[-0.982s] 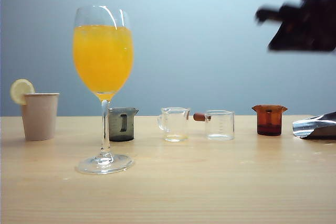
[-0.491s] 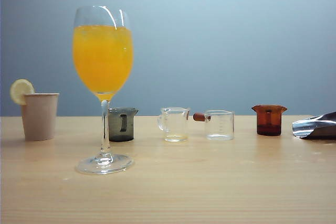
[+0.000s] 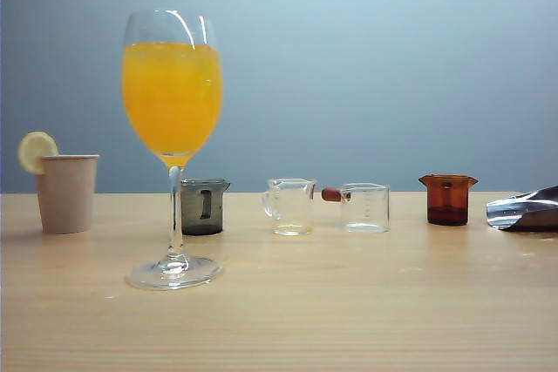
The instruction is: Pick up the third measuring cup from the left, pour the pineapple juice inside into the goblet, and finally put the measuring cup back in its original place.
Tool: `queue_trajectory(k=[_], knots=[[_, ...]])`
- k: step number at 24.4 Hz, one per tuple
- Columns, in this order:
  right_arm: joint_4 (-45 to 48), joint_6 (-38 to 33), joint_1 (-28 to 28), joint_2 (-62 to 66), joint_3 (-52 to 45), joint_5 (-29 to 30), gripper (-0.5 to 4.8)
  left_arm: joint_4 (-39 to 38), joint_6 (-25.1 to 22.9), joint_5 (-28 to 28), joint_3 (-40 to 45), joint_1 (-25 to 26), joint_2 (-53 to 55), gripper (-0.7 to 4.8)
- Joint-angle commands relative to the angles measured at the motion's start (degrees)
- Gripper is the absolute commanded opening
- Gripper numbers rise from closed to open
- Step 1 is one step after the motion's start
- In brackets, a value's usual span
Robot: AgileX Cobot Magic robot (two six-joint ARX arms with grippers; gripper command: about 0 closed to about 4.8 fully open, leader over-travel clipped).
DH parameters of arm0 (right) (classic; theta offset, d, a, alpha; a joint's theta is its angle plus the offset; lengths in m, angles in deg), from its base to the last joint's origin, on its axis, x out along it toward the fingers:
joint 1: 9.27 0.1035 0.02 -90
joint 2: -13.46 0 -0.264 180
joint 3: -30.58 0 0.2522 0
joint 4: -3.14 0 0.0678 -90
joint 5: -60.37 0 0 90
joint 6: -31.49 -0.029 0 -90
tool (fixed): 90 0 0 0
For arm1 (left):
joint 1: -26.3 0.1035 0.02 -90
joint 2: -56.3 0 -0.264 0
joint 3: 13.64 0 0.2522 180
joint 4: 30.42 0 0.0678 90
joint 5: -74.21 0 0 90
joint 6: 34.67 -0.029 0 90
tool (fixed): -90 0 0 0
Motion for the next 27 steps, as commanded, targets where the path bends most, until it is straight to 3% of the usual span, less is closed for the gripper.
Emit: queue_trajectory(k=[1,4,10,14,17,19,23,27], knots=[[4.1,-0.3,0.0,-0.3,-3.8,0.3,-0.03,0.3,0.2,4.5,0.7,7.9,-2.4,-0.05],[8.3,-0.3,-0.1,-1.0,-7.5,0.9,-0.03,0.4,0.2,1.7,1.8,12.5,-5.2,-0.05],[10.3,-1.6,-2.2,-2.3,-12.1,1.1,-0.03,0.3,0.2,0.8,5.2,16.1,-12.2,-0.05],[16.7,-1.7,-12.3,-3.1,-15.1,3.5,-0.03,0.7,0.2,1.0,13.6,17.8,-18.8,-0.05],[18.8,-1.7,-23.3,-3.1,-15.1,12.0,-0.03,12.6,0.4,0.7,19.3,18.3,-23.0,-0.05],[19.2,-1.7,-27.0,-3.1,-15.1,12.7,-0.03,18.2,0.4,0.8,23.1,18.3,-25.7,-0.05],[20.0,-1.7,-31.5,-3.1,-15.1,12.8,-0.03,23.9,0.4,0.9,30.1,18.3,-30.3,-0.05],[19.9,-1.7,-32.2,-3.1,-15.1,13.0,-0.03,23.7,0.4,1.0,35.7,18.2,-31.3,-0.05]])
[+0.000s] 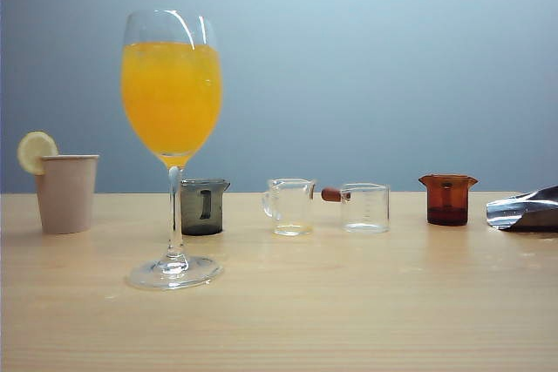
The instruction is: Pick up the third measuring cup from the left, pour the pineapple juice inside into the goblet, and finally put the measuring cup back in its original place.
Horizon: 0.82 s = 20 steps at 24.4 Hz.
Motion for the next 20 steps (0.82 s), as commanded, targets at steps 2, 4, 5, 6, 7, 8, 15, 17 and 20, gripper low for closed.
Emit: queue_trajectory(k=[2,4,5,6,7,8,15,17,20], knots=[[1.1,-0.2,0.4,-0.1,0.2,0.8,-0.01,1.1,0.3,0.0,5.4,-0.1,0.5,-0.05],[1.0,-0.2,0.3,-0.2,0.2,1.0,0.01,1.0,0.3,0.0,8.4,-0.1,0.5,-0.05],[0.9,-0.2,0.3,-0.3,0.2,1.0,0.01,1.0,0.3,0.2,9.7,-0.1,0.5,-0.05],[0.9,-0.2,0.3,-0.4,0.2,1.0,0.0,1.0,0.3,0.2,11.0,-0.1,0.5,-0.05],[0.9,-0.2,0.3,-0.4,0.2,1.0,0.0,0.9,0.3,0.1,12.4,0.0,0.5,-0.05],[0.9,-0.2,0.3,-0.4,0.2,0.9,0.0,1.2,0.3,-0.2,12.9,0.0,0.6,-0.05],[0.7,-0.2,0.2,-0.5,0.2,1.0,0.0,13.9,0.2,0.6,16.0,-1.0,0.5,-0.05],[0.5,-0.2,0.2,-1.0,0.1,1.0,0.0,14.2,0.1,0.5,15.9,-1.1,0.5,-0.05],[0.6,-0.2,0.2,-3.3,-0.3,1.0,0.0,13.9,0.1,0.4,15.9,-1.0,0.5,-0.05]])
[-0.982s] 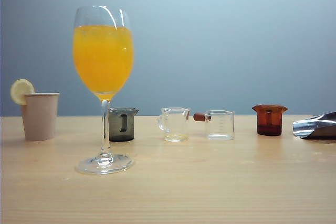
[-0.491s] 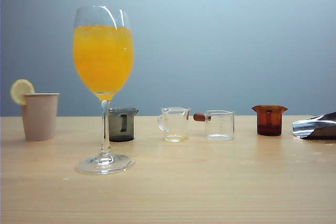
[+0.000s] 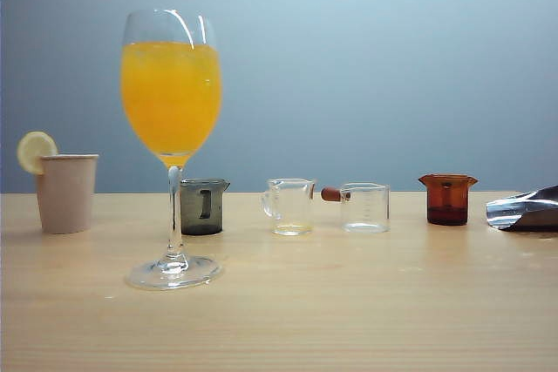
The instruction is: Pick up the third measuring cup from the left, pour the pineapple juice inside into the goblet, and finally put the measuring cup back in its original place.
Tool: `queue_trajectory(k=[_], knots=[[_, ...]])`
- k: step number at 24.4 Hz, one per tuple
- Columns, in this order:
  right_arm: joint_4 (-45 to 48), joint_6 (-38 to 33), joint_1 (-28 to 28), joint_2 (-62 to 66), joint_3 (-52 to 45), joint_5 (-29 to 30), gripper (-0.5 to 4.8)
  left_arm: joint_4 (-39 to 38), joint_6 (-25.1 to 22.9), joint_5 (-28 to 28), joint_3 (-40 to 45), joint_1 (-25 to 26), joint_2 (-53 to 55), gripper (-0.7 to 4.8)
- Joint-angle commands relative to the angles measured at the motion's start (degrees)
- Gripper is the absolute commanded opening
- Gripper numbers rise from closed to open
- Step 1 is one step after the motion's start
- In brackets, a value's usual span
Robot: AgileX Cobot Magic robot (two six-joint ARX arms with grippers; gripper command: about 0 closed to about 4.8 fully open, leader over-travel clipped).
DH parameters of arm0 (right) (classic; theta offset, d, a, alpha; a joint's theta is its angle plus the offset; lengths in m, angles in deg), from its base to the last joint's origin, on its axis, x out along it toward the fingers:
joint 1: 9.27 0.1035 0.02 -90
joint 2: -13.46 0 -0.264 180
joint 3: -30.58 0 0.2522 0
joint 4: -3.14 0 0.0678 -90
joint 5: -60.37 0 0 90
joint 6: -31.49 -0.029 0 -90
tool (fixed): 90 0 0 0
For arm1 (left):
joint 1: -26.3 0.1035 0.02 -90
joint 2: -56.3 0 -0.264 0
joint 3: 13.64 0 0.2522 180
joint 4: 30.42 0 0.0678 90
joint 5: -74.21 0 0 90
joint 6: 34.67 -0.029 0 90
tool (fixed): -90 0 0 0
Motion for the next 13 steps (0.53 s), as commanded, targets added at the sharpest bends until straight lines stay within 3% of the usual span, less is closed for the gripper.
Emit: queue_trajectory(k=[1,4,13], knots=[[0.8,-0.2,-0.1,-2.8,-0.7,0.3,0.0,0.5,0.2,0.1,0.0,0.2,0.0,-0.05],[-3.3,-0.1,0.0,-8.1,-0.7,0.3,0.0,0.4,0.2,-0.1,0.0,0.2,0.0,-0.05],[-2.2,0.0,0.9,-7.8,-0.7,0.3,0.0,0.1,0.2,-0.1,0.0,0.2,0.0,-0.05]])
